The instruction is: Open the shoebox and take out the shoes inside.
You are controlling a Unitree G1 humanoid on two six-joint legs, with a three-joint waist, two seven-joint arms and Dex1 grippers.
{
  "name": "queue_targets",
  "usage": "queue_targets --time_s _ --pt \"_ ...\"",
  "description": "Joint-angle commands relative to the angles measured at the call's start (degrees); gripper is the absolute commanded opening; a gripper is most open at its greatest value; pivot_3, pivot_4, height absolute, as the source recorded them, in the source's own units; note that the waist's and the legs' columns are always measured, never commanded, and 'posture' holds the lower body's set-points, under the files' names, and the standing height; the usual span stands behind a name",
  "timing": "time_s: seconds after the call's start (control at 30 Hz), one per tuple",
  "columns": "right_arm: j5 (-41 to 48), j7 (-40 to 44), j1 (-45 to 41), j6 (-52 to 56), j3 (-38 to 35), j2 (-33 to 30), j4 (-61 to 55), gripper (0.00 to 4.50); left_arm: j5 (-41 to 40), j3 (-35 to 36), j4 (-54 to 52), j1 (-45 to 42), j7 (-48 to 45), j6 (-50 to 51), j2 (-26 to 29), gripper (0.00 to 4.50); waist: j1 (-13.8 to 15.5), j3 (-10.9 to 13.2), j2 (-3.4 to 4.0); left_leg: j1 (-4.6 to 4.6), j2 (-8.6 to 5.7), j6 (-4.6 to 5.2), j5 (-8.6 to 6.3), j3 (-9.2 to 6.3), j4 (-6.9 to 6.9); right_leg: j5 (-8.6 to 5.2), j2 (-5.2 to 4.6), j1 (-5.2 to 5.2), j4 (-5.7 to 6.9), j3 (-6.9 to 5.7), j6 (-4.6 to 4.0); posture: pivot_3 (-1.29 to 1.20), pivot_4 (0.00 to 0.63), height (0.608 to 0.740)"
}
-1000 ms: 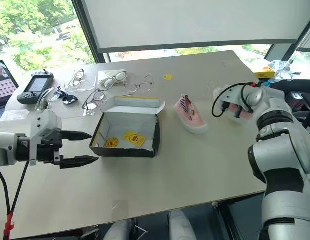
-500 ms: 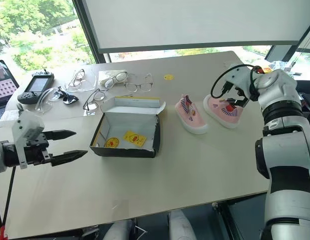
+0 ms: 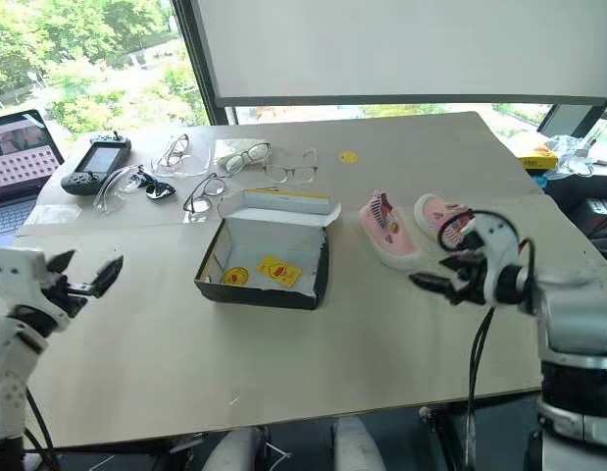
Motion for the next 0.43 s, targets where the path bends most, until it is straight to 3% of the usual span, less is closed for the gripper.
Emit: queue_targets --time_s 0.03,0.17,0.23,0.43 --pt "-2.02 -11.54 2.94 -7.9 -4.88 4.8 -2.26 4.43 4.44 -2.23 -1.58 1.56 3.49 -5.87 -2.19 4.5 0.19 -0.03 -0.05 0.1 0.03 0.0 0.0 0.0 0.0 0.01 0.03 0.16 -0.1 -0.01 0.01 0.0 0.15 0.74" --pt "0.41 -24.33 3.35 -15.28 -11.42 16.62 -4.18 4.43 5.21 -4.11 -3.31 3.16 5.8 -6.92 -5.61 4.5 0.18 -0.1 -0.14 0.46 0.09 -0.02 -0.01 0.09 -0.07 -0.22 0.06 0.51 -0.24 0.05 0.4 0.0 0.15 0.74" --pt "-2.3 -27.56 8.45 -27.62 -9.35 20.13 -3.18 4.43 5.44 -5.66 -4.41 4.26 7.39 -8.45 -8.69 4.5 0.26 -0.14 -0.15 0.45 0.09 -0.02 -0.01 0.08 -0.07 -0.23 0.07 0.49 -0.21 0.06 0.41 0.0 0.15 0.74" --pt "-3.97 -31.4 15.68 -44.12 -4.95 24.01 0.61 4.43 6.34 -8.15 -4.43 5.02 9.26 -9.9 -12.15 4.5 0.37 -0.35 -0.22 0.41 0.08 -0.17 -0.11 0.1 -0.14 -0.15 0.03 0.56 -0.47 0.07 0.35 0.0 0.15 0.74"
